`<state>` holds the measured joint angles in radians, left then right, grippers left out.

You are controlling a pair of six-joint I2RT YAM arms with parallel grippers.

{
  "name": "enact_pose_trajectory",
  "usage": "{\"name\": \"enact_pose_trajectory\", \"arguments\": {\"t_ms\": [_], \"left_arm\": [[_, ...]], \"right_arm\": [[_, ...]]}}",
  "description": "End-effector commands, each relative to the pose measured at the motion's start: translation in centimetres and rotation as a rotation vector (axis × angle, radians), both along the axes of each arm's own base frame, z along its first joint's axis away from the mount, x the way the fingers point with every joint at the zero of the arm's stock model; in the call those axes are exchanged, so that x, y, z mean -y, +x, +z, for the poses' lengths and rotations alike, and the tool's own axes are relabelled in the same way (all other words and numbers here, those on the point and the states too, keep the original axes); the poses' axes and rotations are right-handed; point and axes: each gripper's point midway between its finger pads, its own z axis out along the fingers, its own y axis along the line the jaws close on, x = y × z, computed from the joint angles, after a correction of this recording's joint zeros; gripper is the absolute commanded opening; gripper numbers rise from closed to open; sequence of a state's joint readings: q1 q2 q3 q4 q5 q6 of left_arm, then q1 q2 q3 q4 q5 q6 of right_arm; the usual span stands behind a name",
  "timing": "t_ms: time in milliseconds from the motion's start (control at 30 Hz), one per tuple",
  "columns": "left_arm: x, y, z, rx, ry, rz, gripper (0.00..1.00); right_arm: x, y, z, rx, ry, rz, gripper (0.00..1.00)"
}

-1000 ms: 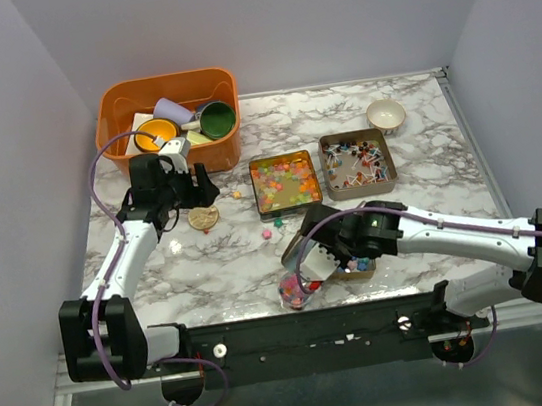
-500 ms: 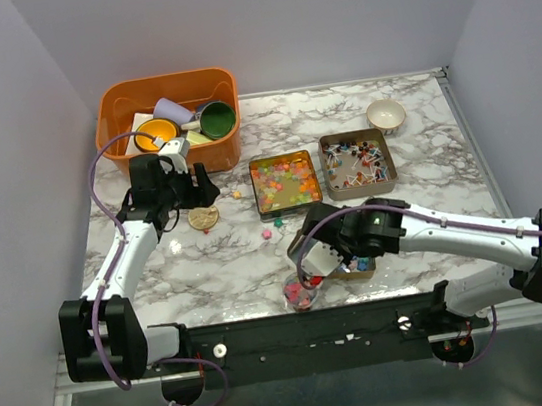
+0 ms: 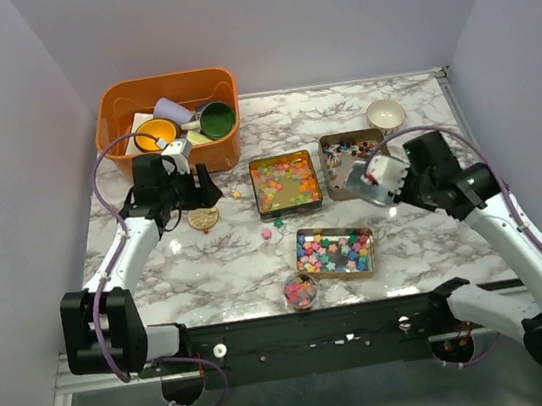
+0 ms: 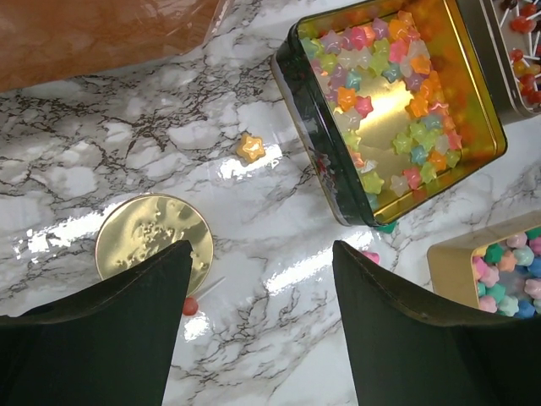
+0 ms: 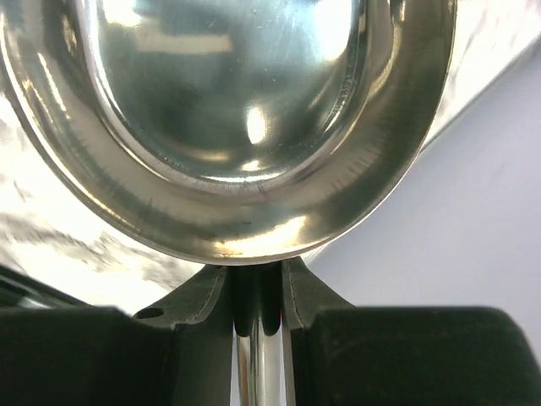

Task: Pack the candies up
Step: Place the fake candies in the packing bottle, then place the spatula at the center of the board.

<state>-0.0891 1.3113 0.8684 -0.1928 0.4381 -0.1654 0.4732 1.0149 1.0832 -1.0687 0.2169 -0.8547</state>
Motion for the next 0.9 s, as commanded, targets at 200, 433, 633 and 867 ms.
{"name": "enact_pose_trajectory", "arguments": {"t_ms": [200, 433, 633, 867], "left_arm": [[1.0, -1.8, -2.2, -0.108, 0.020, -0.068, 0.78], [0.2, -2.2, -3.7, -0.189, 0.059, -0.029, 0.84], [-0.4, -1.0, -4.8, -0.148, 0.140, -0.081, 0.85], [-1.3, -0.1, -7.6, -0.202, 0.238, -0.135, 0.86]], "right_arm": [[9.5, 7.1, -5.4, -0.076, 0.577, -0.932, 0.01], [11.5, 10.2, -11.0, -0.114, 0.544, -1.024, 0.01], [12.5, 11.3, -13.7, -0.160, 0.506, -1.033, 0.12], [12.0, 13.2, -13.0, -0.197, 0.531, -0.972, 0.49]]}}
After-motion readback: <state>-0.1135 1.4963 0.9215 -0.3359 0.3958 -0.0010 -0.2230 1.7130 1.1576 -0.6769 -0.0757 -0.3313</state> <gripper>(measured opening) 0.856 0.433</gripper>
